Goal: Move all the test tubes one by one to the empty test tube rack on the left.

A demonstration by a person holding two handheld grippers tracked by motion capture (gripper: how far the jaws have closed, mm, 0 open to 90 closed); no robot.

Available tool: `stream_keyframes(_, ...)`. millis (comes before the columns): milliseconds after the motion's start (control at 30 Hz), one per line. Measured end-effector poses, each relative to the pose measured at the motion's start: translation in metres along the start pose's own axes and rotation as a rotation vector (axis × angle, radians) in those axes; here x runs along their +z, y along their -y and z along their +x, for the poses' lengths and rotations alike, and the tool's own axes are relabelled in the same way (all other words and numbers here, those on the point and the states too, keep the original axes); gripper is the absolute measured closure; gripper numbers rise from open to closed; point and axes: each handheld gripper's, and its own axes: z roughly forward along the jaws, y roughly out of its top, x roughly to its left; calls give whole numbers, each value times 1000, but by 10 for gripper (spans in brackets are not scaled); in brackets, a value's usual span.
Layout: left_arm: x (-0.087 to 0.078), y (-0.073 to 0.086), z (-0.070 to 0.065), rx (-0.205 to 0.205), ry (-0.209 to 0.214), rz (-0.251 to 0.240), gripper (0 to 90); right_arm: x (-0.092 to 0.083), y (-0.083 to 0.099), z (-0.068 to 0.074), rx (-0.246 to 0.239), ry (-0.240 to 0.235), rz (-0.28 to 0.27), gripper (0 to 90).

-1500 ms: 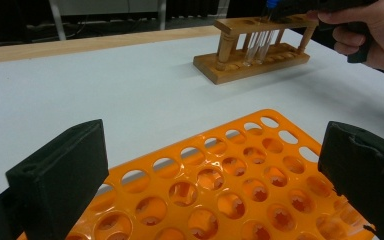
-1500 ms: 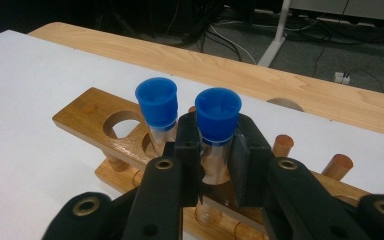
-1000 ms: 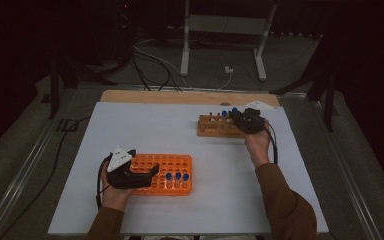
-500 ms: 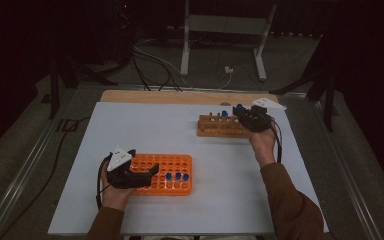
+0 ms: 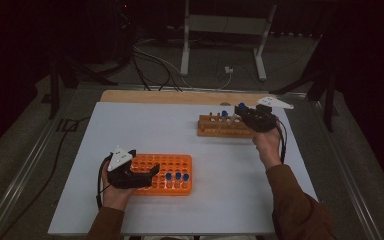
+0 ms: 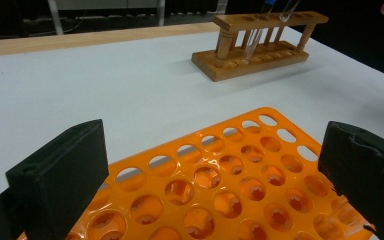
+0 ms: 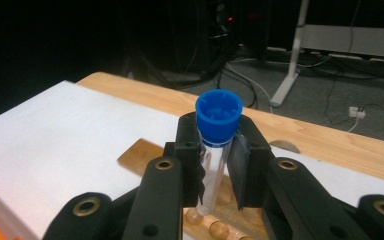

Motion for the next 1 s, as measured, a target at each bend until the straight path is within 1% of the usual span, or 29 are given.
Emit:
stream_keyframes(300,-1,-1,0,-2,-2,-3,6,-3,1,16,-32,-67,17,765)
stream_keyframes(500,-1,-6,-1,8,-2,-6,7,-3,2,34,-50,-131,41,765)
stream_keyframes(600,0,-9,-1,21,-5,-5,7,-1,2,43,-52,-163,53,765)
stream_keyframes(700,1,-14,-1,22,-5,-14,7,2,2,54,-63,-194,69,765)
stream_keyframes(800,5,-19,0,25,0,-24,7,5,3,65,-79,-225,84,764)
stream_keyframes(900,8,-23,-1,26,16,-30,7,7,3,76,-94,-254,95,764)
stream_keyframes(1000,12,-27,-3,34,23,-30,7,8,4,85,-96,-286,104,764)
